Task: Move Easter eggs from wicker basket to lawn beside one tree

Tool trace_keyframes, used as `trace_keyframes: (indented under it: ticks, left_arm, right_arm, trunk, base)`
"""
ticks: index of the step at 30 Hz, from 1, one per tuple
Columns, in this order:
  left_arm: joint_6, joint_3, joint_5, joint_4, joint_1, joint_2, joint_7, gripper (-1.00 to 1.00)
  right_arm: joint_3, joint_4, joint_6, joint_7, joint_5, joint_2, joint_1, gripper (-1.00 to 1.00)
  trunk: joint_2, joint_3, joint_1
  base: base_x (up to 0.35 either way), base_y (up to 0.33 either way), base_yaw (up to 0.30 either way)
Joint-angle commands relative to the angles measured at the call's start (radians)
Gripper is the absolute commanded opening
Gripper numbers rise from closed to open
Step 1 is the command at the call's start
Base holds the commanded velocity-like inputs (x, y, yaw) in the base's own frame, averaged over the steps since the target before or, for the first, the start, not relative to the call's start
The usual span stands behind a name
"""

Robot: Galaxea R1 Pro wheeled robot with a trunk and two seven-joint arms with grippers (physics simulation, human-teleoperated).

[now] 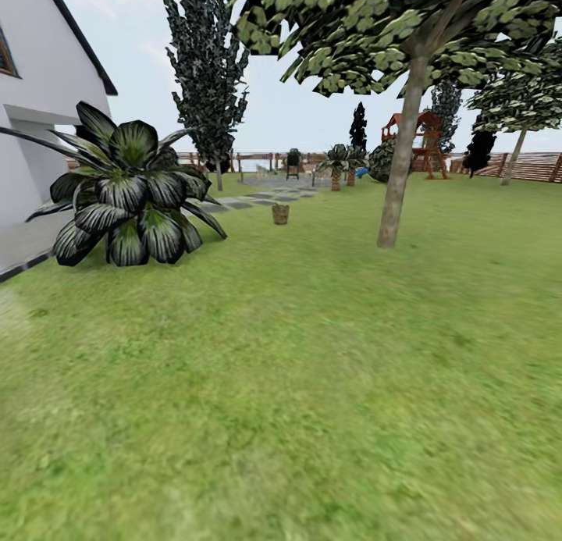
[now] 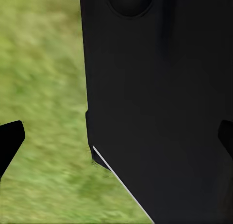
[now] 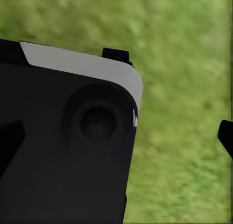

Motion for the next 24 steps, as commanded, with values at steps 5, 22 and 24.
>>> trace_keyframes:
  ticks: [5,22,24]
  left_arm:
    - [-0.002,0.000,-0.001,-0.002,0.000,0.000,0.001,1.00]
    - [-0.002,0.000,-0.001,-0.002,0.000,0.000,0.001,1.00]
    - [-0.002,0.000,-0.001,-0.002,0.000,0.000,0.001,1.00]
  right_arm:
    - [0.003,0.002,-0.004,0.001,0.008,0.000,-0.001,1.00]
    - [0.003,0.002,-0.004,0.001,0.008,0.000,-0.001,1.00]
    - [0.003,0.002,-0.004,0.001,0.008,0.000,-0.001,1.00]
  trunk:
    - [0.000,-0.001,0.001]
    - [0.000,-0.001,0.001]
    - [0.000,-0.001,0.001]
  base:
    - [0.312,-0.087,0.000]
    - [0.312,-0.087,0.000]
    - [0.312,-0.087,0.000]
